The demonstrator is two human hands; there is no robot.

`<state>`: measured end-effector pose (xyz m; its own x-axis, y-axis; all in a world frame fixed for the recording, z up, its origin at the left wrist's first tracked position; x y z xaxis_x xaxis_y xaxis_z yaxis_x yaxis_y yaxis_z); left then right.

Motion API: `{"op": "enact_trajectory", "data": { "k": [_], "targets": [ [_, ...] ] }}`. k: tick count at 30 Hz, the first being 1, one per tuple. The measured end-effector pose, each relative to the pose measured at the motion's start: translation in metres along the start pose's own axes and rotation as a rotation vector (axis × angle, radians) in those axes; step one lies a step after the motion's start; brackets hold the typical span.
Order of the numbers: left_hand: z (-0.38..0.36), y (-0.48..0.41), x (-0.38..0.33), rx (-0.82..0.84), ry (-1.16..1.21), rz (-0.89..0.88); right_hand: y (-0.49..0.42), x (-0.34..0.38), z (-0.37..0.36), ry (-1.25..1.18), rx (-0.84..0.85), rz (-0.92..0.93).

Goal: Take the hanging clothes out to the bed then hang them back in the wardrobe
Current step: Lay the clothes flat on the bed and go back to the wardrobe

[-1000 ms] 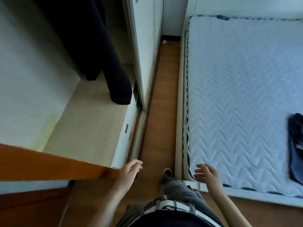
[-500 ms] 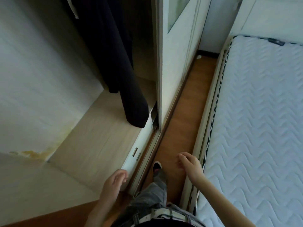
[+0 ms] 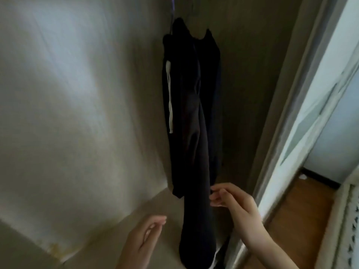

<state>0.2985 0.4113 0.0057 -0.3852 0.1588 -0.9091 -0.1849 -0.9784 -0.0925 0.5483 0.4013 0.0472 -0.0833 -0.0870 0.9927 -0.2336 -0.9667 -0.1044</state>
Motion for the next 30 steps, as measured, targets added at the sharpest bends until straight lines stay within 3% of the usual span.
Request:
{"op": "enact_trajectory", "data": {
  "k": [6,11,14,18,20,24,30],
  "targets": [
    [0.060,-0.087,-0.189,-0.218,-0.110,-0.486,-0.092,0.197,0.016,-0.087,0.001,0.478],
    [0.093,-0.154,-0.307,-0.345,-0.033,-0.615,-0.158,0.297,0.022,-0.045,-0.178,0.643],
    [0.101,-0.217,-0.350,-0.365,0.059,-0.555,-0.208,0.329,0.012,0.106,-0.229,0.560],
    [0.099,-0.301,-0.369,-0.346,0.124,-0.260,-0.273,0.331,-0.012,0.233,-0.121,0.251],
    [0.088,-0.321,-0.370,-0.262,0.212,-0.131,-0.300,0.327,-0.026,0.165,-0.067,0.179],
    [0.071,-0.343,-0.361,-0.160,0.535,0.042,-0.329,0.325,-0.034,0.065,-0.035,0.149],
    [0.075,-0.345,-0.366,-0.244,0.563,0.033,-0.342,0.326,-0.028,0.000,-0.130,0.162]
  ]
}}
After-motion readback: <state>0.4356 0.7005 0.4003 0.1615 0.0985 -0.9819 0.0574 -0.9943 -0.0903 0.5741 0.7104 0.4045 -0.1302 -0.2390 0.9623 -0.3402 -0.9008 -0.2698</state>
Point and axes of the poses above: each hand's wrist, its own y-axis away from the middle knuckle, its own z-axis out of the back of the hand, x = y × z, the point moved 7 cm from there along -y, towards the middle knuckle
